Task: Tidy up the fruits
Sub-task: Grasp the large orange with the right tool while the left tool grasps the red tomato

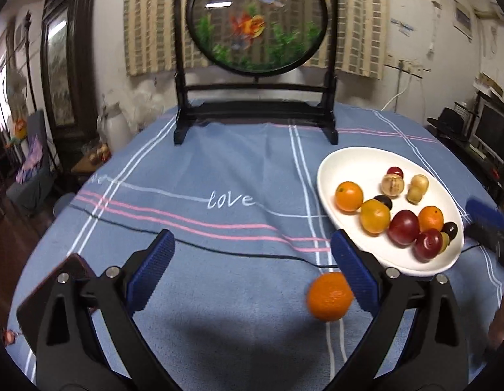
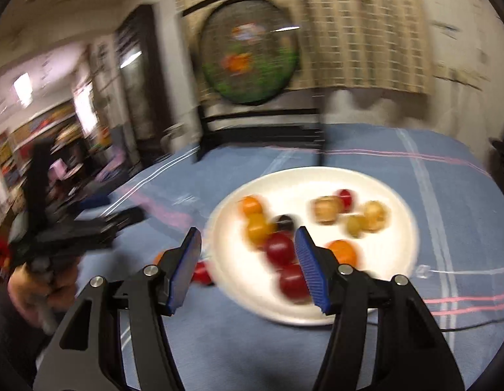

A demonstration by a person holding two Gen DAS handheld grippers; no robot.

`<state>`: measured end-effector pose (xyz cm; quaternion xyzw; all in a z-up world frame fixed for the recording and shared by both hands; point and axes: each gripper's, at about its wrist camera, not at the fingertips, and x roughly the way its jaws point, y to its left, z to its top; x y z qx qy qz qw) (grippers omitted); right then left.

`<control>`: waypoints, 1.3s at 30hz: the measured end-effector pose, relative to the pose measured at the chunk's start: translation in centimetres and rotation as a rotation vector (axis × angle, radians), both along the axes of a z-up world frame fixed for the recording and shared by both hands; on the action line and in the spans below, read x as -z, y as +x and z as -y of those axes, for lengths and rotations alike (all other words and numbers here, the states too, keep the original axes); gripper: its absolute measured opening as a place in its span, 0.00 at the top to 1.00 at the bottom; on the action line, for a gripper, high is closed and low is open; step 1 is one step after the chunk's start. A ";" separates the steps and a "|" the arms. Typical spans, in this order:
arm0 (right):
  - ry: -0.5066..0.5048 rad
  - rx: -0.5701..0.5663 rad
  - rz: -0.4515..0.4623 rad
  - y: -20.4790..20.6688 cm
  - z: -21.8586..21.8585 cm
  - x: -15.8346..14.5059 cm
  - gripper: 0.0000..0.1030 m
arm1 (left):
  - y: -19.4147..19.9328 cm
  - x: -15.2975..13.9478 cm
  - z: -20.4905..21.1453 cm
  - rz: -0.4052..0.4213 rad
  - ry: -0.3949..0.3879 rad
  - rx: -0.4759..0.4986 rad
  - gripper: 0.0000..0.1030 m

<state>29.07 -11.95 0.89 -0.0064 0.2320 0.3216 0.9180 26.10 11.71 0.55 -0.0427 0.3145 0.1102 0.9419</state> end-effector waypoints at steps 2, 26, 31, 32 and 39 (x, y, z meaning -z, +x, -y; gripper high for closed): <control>-0.054 -0.070 0.009 -1.1 -1.9 0.4 0.41 | 0.2 0.0 -0.7 -0.014 -0.016 -0.025 0.05; -0.456 -0.230 0.004 1.9 -14.3 5.5 0.54 | -0.7 -0.3 -8.0 -0.017 -0.296 -0.186 0.05; -0.447 -0.196 0.022 0.9 -13.8 5.3 0.56 | -0.6 0.1 -8.1 -0.030 -0.310 -0.198 0.05; -0.405 -0.196 0.014 0.5 -13.0 4.8 0.56 | -0.5 0.2 -8.0 -0.037 -0.313 -0.194 0.05; -0.173 -0.127 -0.005 -2.5 -5.5 2.0 0.56 | 0.7 1.1 -5.0 -0.092 -0.232 -0.097 0.05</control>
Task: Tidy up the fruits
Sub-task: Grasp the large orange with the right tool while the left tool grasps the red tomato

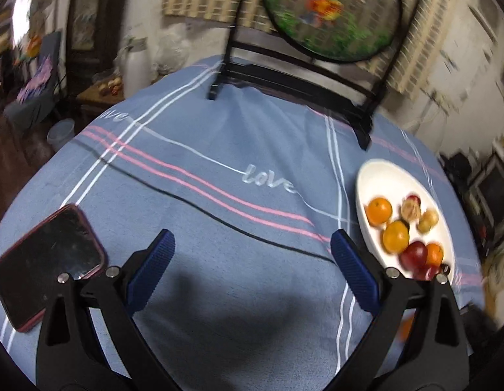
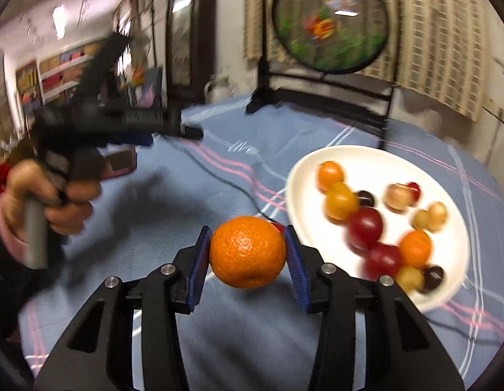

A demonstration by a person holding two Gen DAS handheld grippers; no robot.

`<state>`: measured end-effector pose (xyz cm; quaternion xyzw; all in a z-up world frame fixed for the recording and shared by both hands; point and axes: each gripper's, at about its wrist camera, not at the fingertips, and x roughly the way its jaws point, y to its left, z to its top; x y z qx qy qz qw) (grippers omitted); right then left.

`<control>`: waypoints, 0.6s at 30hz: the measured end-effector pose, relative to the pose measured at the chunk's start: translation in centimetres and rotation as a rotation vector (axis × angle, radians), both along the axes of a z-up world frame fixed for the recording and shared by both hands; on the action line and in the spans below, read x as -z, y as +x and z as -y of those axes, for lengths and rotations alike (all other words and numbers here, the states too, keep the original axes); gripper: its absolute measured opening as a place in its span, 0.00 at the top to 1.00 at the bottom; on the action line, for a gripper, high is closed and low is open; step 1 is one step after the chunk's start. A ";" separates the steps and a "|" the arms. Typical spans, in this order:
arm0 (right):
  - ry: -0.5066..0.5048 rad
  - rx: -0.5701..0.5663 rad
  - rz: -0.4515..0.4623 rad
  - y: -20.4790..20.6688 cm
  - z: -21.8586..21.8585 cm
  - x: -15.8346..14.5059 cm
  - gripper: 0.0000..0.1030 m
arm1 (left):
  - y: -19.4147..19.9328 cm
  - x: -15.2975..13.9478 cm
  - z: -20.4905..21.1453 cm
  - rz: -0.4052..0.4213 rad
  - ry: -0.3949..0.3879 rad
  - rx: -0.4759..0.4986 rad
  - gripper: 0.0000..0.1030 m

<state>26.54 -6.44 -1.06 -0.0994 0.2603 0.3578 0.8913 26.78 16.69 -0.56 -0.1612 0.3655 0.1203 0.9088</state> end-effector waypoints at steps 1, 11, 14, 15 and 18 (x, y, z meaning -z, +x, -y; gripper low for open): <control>0.027 0.007 -0.001 -0.4 0.9 -0.3 0.56 | 0.2 0.1 0.7 -0.003 0.021 0.032 0.05; 0.151 0.021 -0.070 -1.0 5.4 -1.4 0.56 | 0.9 2.4 10.1 -0.021 0.217 0.492 0.12; 0.189 0.021 -0.086 -1.2 6.2 -2.1 0.56 | 1.4 2.8 10.9 -0.026 0.239 0.520 0.17; 0.197 0.027 -0.090 -1.3 6.4 -2.2 0.56 | 1.7 3.0 11.1 -0.031 0.223 0.543 0.19; 0.209 0.043 -0.111 -1.3 6.7 -2.3 0.56 | 2.2 3.3 11.9 -0.032 0.217 0.579 0.23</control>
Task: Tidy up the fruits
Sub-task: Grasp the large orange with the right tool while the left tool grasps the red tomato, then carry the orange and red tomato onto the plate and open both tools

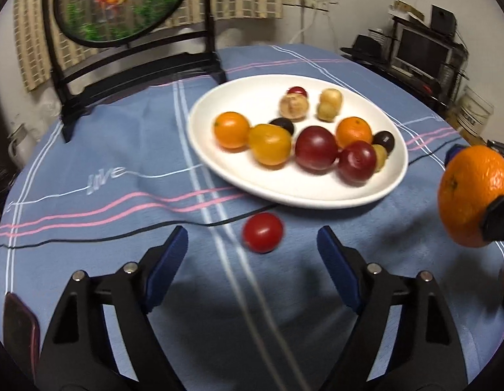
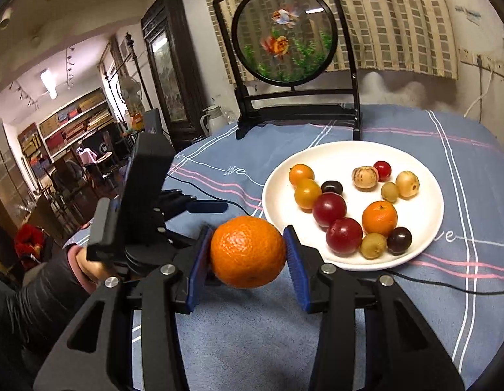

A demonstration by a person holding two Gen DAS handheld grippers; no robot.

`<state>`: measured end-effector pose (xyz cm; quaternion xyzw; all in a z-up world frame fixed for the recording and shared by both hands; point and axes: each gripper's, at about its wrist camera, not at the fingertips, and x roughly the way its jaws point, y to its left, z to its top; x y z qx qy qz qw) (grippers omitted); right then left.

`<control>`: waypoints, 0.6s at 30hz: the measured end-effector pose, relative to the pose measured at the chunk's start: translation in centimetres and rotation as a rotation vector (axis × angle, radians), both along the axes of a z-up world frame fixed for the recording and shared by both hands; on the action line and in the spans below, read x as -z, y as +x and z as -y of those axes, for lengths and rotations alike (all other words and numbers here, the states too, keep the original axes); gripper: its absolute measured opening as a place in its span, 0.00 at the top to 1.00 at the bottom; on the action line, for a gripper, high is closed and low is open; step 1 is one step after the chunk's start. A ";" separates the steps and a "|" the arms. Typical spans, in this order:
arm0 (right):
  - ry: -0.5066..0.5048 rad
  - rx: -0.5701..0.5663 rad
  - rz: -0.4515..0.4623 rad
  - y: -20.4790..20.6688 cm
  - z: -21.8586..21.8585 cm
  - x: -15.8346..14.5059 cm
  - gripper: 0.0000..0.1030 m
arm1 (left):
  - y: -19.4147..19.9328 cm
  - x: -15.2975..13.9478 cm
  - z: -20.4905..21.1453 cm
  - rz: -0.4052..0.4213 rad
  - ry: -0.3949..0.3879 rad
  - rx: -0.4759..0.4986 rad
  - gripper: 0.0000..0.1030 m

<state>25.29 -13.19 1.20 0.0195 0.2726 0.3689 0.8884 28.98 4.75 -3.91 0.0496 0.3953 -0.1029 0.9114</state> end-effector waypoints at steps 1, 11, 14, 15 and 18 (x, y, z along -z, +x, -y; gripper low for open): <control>0.000 0.005 -0.005 0.1 0.1 0.0 0.56 | 0.2 0.3 0.4 -0.007 0.007 0.013 0.25; 0.025 0.014 -0.022 0.1 0.5 -0.1 0.56 | 1.7 2.2 0.8 -0.080 0.007 0.002 0.65; 0.024 0.018 -0.023 0.2 0.5 -0.1 0.56 | 1.7 2.2 0.8 -0.079 0.007 0.001 0.68; 0.024 0.021 -0.022 0.3 0.6 -0.1 0.56 | 1.7 2.3 0.8 -0.078 0.007 0.000 0.69; 0.021 0.029 -0.028 0.4 0.6 0.1 0.56 | 1.6 2.2 0.8 -0.081 -0.001 -0.005 0.70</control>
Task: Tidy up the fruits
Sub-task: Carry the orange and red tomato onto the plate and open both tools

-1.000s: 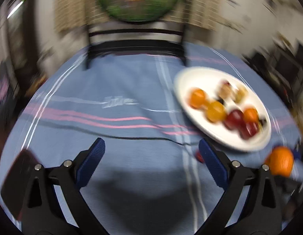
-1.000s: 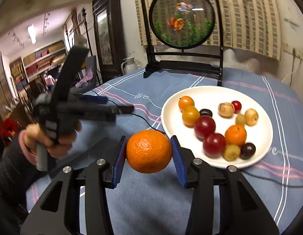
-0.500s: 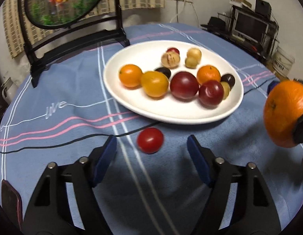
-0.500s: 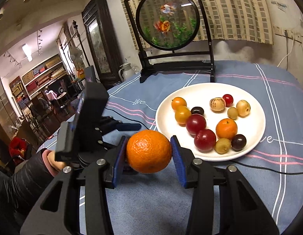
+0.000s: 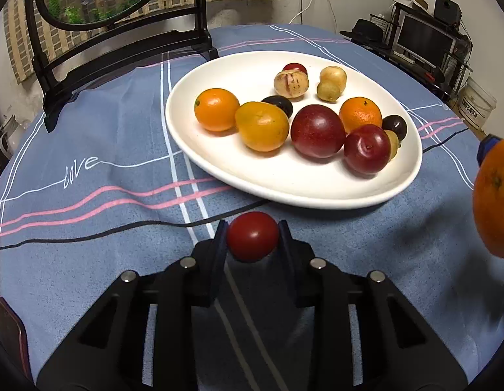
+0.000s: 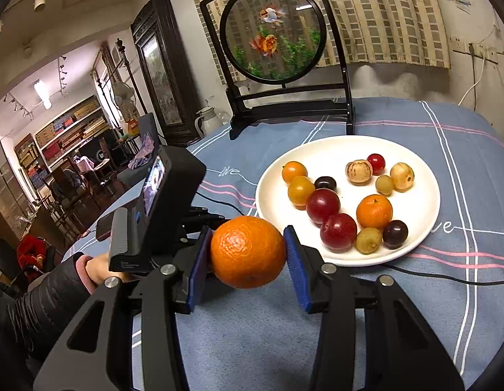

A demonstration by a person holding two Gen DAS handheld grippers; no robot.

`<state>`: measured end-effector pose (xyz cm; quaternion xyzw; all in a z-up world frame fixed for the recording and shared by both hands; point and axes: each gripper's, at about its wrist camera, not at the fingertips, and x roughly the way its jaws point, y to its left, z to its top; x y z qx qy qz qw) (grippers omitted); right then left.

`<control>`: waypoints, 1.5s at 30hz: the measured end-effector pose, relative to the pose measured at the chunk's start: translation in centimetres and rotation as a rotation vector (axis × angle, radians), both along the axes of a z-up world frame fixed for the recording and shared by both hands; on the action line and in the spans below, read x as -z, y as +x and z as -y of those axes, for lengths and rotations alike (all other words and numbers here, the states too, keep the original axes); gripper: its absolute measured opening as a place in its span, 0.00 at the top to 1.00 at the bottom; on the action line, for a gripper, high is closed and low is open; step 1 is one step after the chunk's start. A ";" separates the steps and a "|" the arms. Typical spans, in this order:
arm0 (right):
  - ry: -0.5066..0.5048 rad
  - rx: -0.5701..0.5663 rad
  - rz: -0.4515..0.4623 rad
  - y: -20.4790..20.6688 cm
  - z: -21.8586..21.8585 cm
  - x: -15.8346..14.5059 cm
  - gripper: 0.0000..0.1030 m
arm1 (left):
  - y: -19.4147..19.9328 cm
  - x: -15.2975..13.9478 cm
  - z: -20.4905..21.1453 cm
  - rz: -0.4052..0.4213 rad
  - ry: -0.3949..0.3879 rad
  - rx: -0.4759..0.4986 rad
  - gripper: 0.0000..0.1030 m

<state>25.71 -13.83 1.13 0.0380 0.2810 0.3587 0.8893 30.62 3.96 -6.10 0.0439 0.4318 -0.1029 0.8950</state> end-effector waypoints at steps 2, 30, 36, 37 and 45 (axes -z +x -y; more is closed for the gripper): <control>-0.007 0.006 -0.006 0.2 0.0 0.2 0.56 | 0.0 0.0 0.1 0.002 0.005 -0.001 0.70; 0.063 -0.009 -0.011 -2.7 0.3 1.4 0.56 | -7.7 -4.6 -0.2 0.153 -0.079 -0.149 0.71; 0.120 0.061 -0.002 -1.0 2.3 -0.2 0.56 | -6.5 -7.4 0.3 0.176 -0.115 -0.121 0.71; 0.121 0.073 0.000 -0.6 2.6 -0.5 0.56 | -5.9 -8.0 0.5 0.183 -0.104 -0.115 0.71; 0.162 0.203 0.041 5.2 4.8 -3.1 0.56 | 3.2 -9.3 1.7 0.124 -0.077 -0.102 0.71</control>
